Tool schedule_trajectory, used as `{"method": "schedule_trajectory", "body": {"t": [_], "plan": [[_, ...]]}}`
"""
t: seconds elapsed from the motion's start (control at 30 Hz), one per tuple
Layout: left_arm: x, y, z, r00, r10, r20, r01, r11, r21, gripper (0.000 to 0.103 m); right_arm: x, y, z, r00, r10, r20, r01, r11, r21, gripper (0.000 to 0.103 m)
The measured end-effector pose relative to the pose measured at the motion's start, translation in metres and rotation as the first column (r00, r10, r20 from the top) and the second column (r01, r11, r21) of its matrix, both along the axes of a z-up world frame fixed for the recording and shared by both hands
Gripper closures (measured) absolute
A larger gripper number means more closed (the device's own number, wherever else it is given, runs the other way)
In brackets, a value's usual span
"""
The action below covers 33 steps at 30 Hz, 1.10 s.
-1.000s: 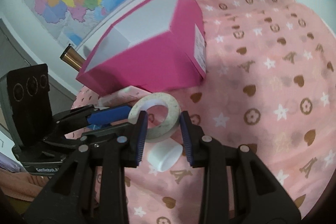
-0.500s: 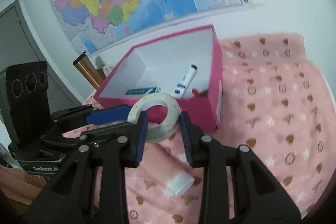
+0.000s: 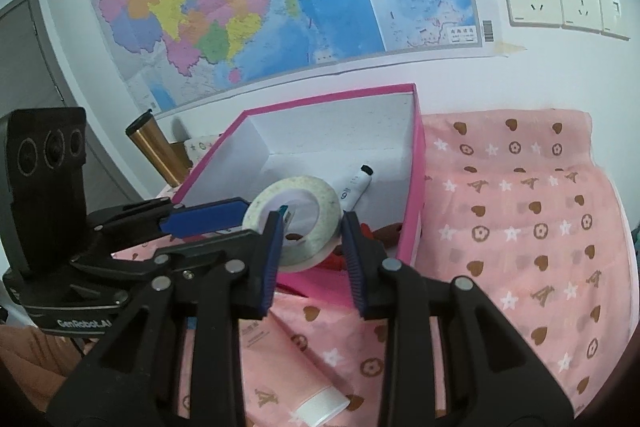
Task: Organize rigid objects
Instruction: 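Carry the tape roll into the magenta box and open the right gripper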
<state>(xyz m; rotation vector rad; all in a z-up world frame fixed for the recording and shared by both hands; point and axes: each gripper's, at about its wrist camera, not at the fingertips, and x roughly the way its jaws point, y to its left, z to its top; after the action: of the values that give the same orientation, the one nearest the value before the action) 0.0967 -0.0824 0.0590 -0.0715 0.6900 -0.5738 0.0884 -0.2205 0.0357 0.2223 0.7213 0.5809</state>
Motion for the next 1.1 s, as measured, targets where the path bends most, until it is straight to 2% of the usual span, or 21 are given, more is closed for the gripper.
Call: {"method": "schedule_trajectory", "body": {"t": [0.77,1.1], "plan": [[0.022,-0.001,-0.010,0.999,0.030,-0.037,-0.030,1.000,0.002,0.065,0.027,0.003,-0.011,0.999,-0.023,-0.035,0.022,0.999,-0.029,0.072],[0.042,0.001,-0.020,0.995,0.057,-0.082,-0.058,0.998,-0.003,0.065,0.043,0.006,-0.016,0.997,-0.056,-0.050,0.053,0.997,-0.057,0.073]]}}
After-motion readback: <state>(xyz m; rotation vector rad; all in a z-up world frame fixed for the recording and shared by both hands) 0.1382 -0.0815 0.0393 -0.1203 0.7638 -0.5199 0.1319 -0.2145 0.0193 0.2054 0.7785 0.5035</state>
